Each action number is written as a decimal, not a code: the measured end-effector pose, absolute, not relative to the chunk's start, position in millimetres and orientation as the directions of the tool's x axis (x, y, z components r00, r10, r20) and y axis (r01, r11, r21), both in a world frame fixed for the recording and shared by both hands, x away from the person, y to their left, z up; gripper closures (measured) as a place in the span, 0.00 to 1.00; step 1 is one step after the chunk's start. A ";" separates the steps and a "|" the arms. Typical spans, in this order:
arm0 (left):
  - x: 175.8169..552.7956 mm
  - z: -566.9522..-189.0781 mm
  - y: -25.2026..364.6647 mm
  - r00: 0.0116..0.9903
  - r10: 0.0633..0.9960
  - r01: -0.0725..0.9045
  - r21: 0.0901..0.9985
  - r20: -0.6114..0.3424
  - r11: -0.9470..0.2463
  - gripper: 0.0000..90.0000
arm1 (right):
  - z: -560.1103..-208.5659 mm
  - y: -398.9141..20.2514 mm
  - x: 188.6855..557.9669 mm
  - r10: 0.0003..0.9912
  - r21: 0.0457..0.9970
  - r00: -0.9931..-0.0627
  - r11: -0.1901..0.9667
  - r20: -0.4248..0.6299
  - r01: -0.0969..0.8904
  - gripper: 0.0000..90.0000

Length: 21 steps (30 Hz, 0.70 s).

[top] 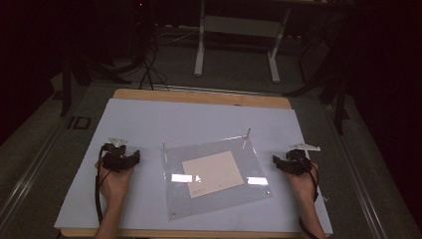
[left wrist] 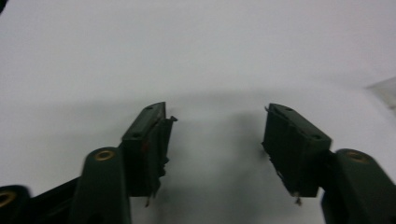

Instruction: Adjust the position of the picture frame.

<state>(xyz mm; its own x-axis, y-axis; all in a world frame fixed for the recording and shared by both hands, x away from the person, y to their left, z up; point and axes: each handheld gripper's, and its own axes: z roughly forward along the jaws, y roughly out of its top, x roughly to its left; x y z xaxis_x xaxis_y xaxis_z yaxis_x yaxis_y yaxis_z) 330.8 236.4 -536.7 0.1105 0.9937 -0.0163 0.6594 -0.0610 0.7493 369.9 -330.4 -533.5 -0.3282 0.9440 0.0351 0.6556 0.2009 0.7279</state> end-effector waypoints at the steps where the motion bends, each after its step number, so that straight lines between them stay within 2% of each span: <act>1: 329.8 -535.4 235.7 0.118 0.993 0.652 0.756 -0.018 -0.063 0.47 | -532.9 -330.0 368.3 0.940 0.733 -0.340 0.208 0.034 0.648 0.54; 7: 323.4 -527.8 230.4 0.188 0.981 0.615 0.783 -0.036 -0.089 0.50 | -528.1 -326.8 364.7 0.931 0.757 -0.361 0.201 0.049 0.622 0.58; 13: 322.6 -521.4 223.4 0.262 0.964 0.599 0.790 -0.037 -0.132 0.50 | -523.8 -317.7 361.8 0.918 0.758 -0.397 0.254 0.008 0.601 0.69; 17: 321.4 -519.5 220.0 0.278 0.960 0.586 0.799 -0.040 -0.136 0.52 | -519.9 -314.0 359.4 0.915 0.768 -0.403 0.254 0.006 0.588 0.75; 21: 320.2 -516.8 218.0 0.280 0.959 0.585 0.799 -0.035 -0.142 0.52 | -515.0 -312.7 357.5 0.915 0.779 -0.403 0.235 0.025 0.581 0.77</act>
